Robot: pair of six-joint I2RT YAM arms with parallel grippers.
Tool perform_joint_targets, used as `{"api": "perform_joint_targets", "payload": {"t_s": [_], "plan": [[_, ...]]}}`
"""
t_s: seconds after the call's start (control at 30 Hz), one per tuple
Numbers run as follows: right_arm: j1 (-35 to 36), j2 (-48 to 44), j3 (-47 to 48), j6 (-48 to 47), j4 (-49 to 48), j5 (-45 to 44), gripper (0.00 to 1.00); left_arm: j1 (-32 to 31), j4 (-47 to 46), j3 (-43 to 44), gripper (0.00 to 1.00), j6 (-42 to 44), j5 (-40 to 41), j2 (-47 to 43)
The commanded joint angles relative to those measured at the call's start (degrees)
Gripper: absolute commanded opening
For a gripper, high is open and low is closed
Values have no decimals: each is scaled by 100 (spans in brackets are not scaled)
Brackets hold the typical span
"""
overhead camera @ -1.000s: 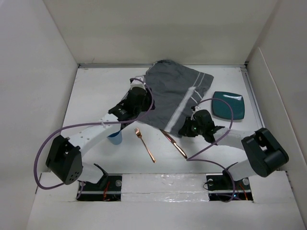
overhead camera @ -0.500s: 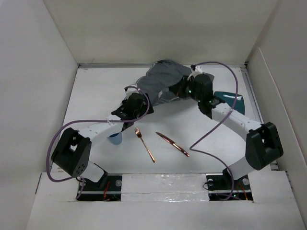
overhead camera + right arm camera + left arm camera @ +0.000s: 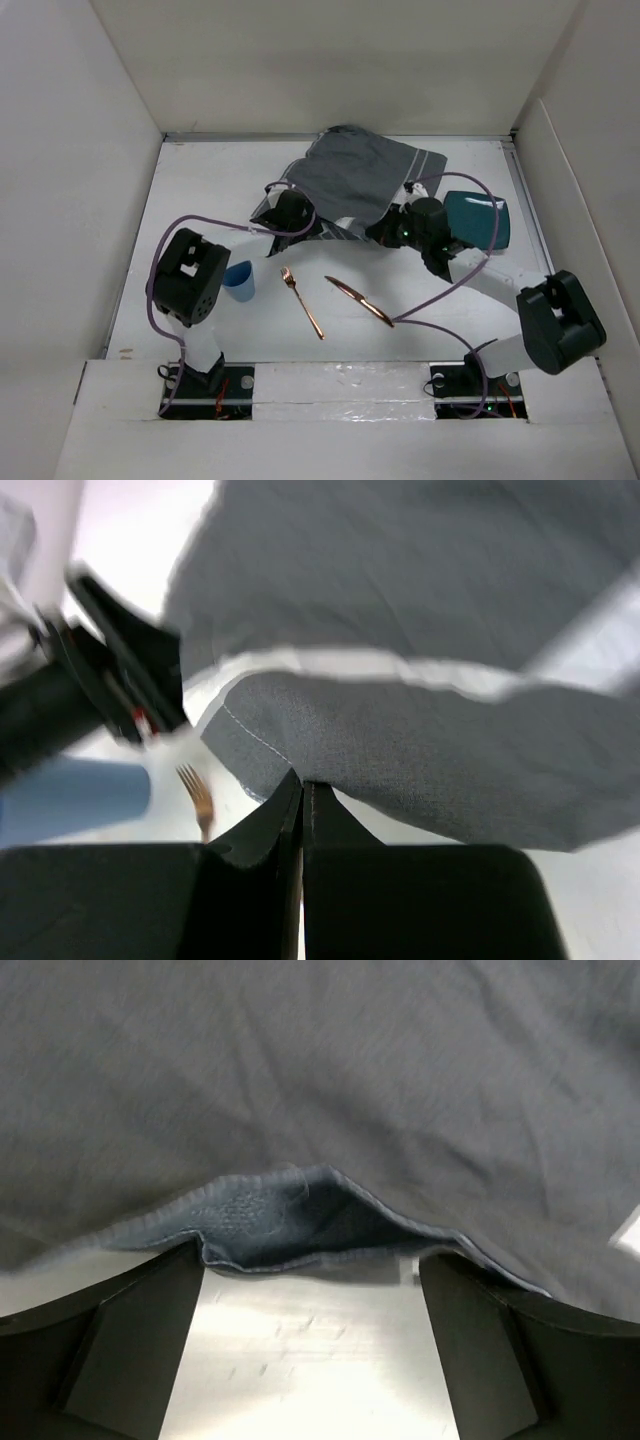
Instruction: Set the dinner table for one person
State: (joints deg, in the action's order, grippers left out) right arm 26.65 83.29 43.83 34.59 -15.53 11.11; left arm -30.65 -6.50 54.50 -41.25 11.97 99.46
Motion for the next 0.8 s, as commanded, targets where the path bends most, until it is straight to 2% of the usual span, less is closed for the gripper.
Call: {"api": "perform_joint_targets", "payload": {"t_s": [0.0, 0.13, 0.17, 0.2, 0.23, 0.27, 0.3, 0.33, 0.53, 0.7, 0.73, 0.77], "plan": [[42, -664, -382, -268, -293, -223, 0, 24, 97, 490, 87, -94, -395, 415], [42, -665, -551, -321, -293, -145, 0, 24, 96, 886, 64, -102, -476, 986], [42, -525, -543, -330, -371, -49, 0, 24, 253, 1191, 33, -67, -319, 1196], [42, -428, -543, -321, -433, -48, 0, 24, 377, 1351, 33, -58, -205, 1199], [42, -314, -482, -304, -468, 39, 0, 24, 491, 1527, 13, -58, -90, 1373], [42, -182, -438, -295, -512, 83, 0, 103, 631, 1676, 9, -32, -11, 1444], [102, -51, -402, -243, -634, 136, 0, 164, 633, 1991, 8, -6, 146, 1497], [173, 220, -298, -199, -705, 224, 0, 304, 807, 2160, 3, 3, 235, 1593], [751, 1189, 370, 241, -1154, 488, 0, 920, 1388, 3566, 0, 205, 693, 1735], [1464, 2199, 1694, 390, -900, 435, 0, 1385, 1661, 4339, 0, 416, 580, 1577], [1552, 2331, 1881, 408, -882, 444, 3, 1456, 1696, 4445, 3, 443, 492, 1559], [1719, 2559, 2057, 408, -777, 418, 8, 1544, 1853, 4533, 11, 495, 386, 1559]]}}
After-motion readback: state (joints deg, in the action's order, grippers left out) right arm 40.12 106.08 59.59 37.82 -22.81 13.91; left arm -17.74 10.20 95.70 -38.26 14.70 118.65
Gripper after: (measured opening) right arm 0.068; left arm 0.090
